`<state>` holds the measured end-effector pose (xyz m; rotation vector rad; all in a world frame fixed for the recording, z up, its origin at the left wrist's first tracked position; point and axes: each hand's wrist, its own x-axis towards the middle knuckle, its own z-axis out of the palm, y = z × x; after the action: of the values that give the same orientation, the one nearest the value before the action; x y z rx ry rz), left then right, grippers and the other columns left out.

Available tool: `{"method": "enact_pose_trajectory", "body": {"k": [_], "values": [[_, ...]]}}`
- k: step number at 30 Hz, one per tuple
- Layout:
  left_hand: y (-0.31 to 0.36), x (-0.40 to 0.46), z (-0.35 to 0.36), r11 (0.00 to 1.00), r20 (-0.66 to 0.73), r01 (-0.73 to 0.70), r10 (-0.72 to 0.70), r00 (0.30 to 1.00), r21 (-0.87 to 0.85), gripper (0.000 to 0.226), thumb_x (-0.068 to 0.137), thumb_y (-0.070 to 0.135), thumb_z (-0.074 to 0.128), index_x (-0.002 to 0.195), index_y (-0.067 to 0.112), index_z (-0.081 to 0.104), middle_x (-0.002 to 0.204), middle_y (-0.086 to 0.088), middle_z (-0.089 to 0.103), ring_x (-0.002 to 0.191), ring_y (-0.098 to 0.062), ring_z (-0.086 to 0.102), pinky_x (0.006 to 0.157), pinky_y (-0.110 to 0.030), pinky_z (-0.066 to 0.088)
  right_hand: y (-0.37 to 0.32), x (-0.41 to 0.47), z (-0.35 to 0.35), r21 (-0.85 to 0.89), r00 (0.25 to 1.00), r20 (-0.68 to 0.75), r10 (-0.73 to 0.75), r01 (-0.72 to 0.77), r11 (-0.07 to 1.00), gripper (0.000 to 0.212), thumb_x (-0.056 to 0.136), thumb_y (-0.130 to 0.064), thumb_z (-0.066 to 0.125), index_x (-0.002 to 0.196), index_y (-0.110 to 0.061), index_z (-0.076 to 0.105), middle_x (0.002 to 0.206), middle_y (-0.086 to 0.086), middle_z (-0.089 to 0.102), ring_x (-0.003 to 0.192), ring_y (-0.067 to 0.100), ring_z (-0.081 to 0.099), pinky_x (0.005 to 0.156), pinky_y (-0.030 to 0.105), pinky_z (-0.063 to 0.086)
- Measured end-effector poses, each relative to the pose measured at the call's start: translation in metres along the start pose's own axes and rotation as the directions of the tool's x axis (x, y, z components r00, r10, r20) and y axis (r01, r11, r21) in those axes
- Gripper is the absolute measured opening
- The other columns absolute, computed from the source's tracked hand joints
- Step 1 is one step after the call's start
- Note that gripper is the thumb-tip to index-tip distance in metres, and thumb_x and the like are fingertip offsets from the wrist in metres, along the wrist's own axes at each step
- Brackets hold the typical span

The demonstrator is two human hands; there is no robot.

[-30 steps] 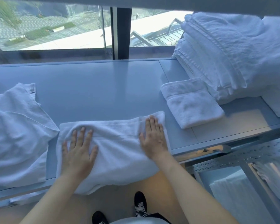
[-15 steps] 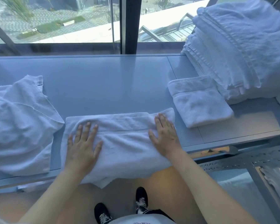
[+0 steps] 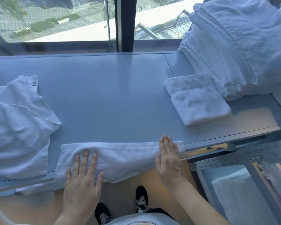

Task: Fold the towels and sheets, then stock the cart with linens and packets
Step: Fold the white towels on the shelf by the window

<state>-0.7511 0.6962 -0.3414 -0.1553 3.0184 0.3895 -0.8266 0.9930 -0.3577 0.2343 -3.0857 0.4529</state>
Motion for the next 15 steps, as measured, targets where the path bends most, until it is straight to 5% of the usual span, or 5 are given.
{"method": "enact_pose_trajectory", "body": {"k": [5, 10, 15], "values": [[-0.01, 0.025, -0.002, 0.999, -0.014, 0.025, -0.026, 1.0, -0.032, 0.076, 0.1, 0.063, 0.011, 0.161, 0.021, 0.029, 0.17, -0.003, 0.017, 0.157, -0.029, 0.015, 0.121, -0.062, 0.021, 0.0, 0.051, 0.003, 0.006, 0.996, 0.071, -0.045, 0.044, 0.999, 0.069, 0.109, -0.045, 0.031, 0.164, -0.009, 0.008, 0.172, 0.003, -0.004, 0.158, 0.014, -0.01, 0.127, 0.031, -0.009], [-0.023, 0.076, -0.011, 0.996, -0.023, 0.078, -0.079, 0.997, -0.03, 0.078, 0.095, 0.061, 0.01, 0.164, 0.026, 0.014, 0.172, 0.0, 0.004, 0.159, -0.025, 0.003, 0.125, -0.055, 0.007, -0.025, 0.112, 0.006, 0.08, 0.984, 0.109, -0.142, 0.133, 0.988, 0.068, 0.108, -0.042, 0.039, 0.163, -0.009, 0.017, 0.173, 0.004, 0.005, 0.159, 0.019, -0.001, 0.129, 0.038, 0.001], [-0.038, 0.1, -0.02, 0.991, -0.036, 0.125, -0.127, 0.991, -0.04, 0.076, 0.095, 0.058, 0.019, 0.164, 0.024, 0.021, 0.172, -0.002, 0.01, 0.159, -0.028, 0.008, 0.125, -0.056, 0.01, -0.075, 0.127, 0.015, 0.169, 0.959, 0.093, -0.268, 0.25, 0.953, 0.062, 0.106, -0.029, 0.043, 0.162, -0.011, 0.025, 0.172, 0.005, 0.014, 0.159, 0.021, 0.008, 0.128, 0.045, 0.007]]}}
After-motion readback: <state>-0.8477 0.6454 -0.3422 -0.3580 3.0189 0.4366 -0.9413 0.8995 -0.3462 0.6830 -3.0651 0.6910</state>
